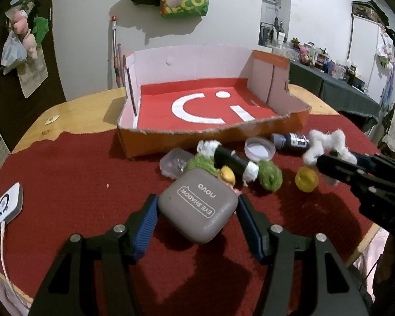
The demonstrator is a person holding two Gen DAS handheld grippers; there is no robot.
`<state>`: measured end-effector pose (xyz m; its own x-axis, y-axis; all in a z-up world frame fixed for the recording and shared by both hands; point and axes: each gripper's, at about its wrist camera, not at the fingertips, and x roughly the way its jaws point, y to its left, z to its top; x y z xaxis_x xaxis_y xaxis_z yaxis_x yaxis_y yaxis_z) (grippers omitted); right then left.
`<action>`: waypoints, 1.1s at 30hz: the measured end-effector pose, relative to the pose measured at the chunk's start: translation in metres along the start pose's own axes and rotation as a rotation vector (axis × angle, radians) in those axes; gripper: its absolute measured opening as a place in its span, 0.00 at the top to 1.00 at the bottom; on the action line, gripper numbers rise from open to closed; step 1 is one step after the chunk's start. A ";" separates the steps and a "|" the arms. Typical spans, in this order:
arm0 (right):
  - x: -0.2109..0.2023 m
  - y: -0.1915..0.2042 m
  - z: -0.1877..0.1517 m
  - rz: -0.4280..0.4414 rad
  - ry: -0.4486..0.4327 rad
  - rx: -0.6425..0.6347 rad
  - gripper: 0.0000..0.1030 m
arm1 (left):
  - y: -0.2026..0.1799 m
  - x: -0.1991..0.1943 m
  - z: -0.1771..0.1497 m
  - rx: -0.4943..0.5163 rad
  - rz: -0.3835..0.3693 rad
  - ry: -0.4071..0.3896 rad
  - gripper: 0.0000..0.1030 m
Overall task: Organize objects
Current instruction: 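Lift both held items and carry them over the cardboard box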
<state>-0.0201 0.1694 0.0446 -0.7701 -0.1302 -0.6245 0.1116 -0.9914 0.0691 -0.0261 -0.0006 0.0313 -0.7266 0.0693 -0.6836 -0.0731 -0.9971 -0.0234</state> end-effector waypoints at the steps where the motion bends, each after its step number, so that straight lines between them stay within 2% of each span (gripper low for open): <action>1: -0.002 0.000 0.003 0.003 -0.005 -0.001 0.69 | 0.001 -0.001 0.004 -0.003 -0.005 -0.005 0.40; 7: -0.002 0.002 0.027 0.015 -0.038 -0.012 0.69 | 0.004 0.002 0.028 -0.010 0.013 -0.020 0.40; 15: 0.014 0.004 0.062 0.037 -0.034 -0.024 0.69 | 0.009 0.014 0.063 -0.022 0.010 -0.023 0.40; 26: 0.057 -0.010 0.098 0.061 0.045 0.005 0.69 | 0.017 0.052 0.099 -0.039 0.011 0.021 0.40; 33: 0.088 -0.016 0.109 0.073 0.112 0.015 0.68 | 0.021 0.074 0.108 -0.035 0.020 0.068 0.40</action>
<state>-0.1584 0.1715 0.0734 -0.6849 -0.1997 -0.7007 0.1544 -0.9796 0.1283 -0.1551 -0.0126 0.0594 -0.6796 0.0484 -0.7320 -0.0345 -0.9988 -0.0340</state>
